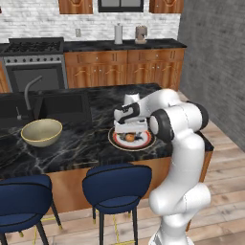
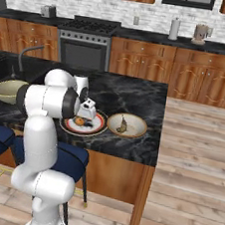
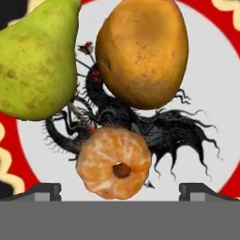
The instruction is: Take the fruits from the plate on the dining counter and place two fruits in each bowl.
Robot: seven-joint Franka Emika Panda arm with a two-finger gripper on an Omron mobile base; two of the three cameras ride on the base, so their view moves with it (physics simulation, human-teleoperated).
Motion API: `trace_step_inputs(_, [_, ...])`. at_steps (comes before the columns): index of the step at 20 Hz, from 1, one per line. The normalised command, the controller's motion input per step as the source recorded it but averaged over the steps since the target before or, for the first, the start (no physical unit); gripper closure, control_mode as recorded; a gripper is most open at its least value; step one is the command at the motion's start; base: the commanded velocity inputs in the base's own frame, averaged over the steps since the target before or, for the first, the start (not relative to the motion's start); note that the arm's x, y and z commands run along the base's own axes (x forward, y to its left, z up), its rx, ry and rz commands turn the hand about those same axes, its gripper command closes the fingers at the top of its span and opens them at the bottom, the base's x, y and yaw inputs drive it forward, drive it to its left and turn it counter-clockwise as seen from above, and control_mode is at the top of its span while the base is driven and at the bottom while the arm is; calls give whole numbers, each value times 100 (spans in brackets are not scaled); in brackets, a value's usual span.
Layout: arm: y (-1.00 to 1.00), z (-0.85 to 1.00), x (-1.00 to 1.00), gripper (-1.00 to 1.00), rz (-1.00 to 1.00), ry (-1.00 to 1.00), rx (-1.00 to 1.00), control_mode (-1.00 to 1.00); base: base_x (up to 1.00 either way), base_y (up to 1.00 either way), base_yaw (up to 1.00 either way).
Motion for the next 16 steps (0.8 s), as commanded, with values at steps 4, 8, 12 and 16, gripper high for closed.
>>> trace_step_inputs(4, [4,-23,1,-100,0,3,0,-100,0,0,0])
trace_step_inputs(8, [8,-22,0,-100,0,1,0,-100,0,0,0])
trace_step_inputs(12, [3,-7,1,-100,0,0,0,-100,0,0,0])
trace_step_inputs(16, [0,-5,0,100,0,0,0,-100,0,0,0])
